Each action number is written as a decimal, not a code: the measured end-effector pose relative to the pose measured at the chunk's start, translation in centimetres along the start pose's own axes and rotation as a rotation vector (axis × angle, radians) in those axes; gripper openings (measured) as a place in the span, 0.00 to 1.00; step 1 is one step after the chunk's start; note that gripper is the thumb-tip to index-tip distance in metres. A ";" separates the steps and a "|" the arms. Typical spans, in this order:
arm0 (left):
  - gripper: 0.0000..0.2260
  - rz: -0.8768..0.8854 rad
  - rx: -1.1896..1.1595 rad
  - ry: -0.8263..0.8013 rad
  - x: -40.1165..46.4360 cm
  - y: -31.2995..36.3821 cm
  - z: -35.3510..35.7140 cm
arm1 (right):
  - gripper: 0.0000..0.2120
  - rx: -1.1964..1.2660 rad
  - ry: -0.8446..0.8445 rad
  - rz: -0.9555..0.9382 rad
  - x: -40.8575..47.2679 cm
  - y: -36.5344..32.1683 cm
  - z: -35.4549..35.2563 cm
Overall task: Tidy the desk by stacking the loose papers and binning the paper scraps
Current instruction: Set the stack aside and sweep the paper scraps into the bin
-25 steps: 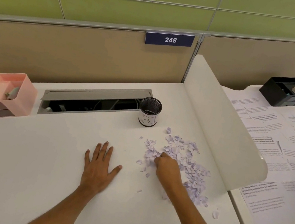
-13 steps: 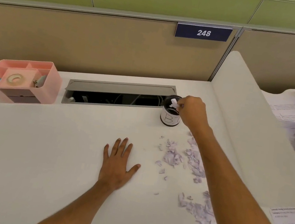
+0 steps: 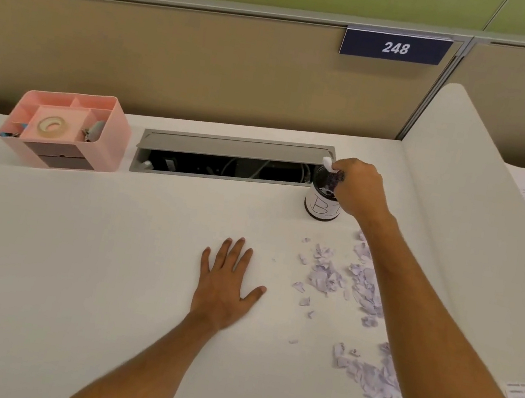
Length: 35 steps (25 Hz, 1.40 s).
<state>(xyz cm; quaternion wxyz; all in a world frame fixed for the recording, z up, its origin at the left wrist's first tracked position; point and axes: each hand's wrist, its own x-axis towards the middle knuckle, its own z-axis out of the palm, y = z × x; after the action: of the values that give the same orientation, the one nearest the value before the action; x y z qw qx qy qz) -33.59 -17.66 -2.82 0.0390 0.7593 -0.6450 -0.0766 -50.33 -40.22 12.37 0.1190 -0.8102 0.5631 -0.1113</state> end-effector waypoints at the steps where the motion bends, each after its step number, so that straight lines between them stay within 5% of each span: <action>1: 0.36 -0.002 -0.003 -0.001 0.0 0.0 0.0 | 0.18 0.087 0.057 0.040 -1.0 0.5 -0.5; 6: 0.36 -0.001 -0.001 -0.012 0.0 0.0 -0.3 | 0.10 0.484 0.178 0.265 -9.8 3.6 -1.3; 11: 0.36 0.003 -0.007 0.009 0.0 0.0 -0.2 | 0.09 0.507 0.179 0.503 -19.1 7.9 1.7; 15: 0.36 0.009 -0.002 0.016 0.0 0.0 -0.2 | 0.15 0.299 0.088 0.339 -23.7 10.5 3.8; 22: 0.36 0.009 -0.032 0.041 -0.1 0.0 -0.1 | 0.49 0.048 0.082 0.477 -29.8 12.2 7.5; 30: 0.36 0.010 -0.021 0.038 -0.1 -0.1 -0.1 | 0.48 0.024 0.041 0.589 -24.1 10.0 9.5; 35: 0.37 0.016 -0.029 0.033 0.0 -0.1 -0.1 | 0.44 0.054 -0.018 0.323 -21.2 7.7 10.3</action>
<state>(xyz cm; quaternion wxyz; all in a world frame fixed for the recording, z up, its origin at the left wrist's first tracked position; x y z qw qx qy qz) -33.44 -17.63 -2.75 0.0612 0.7548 -0.6490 -0.0733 -61.08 -22.20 -0.84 0.1622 -0.7067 0.6816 -0.0986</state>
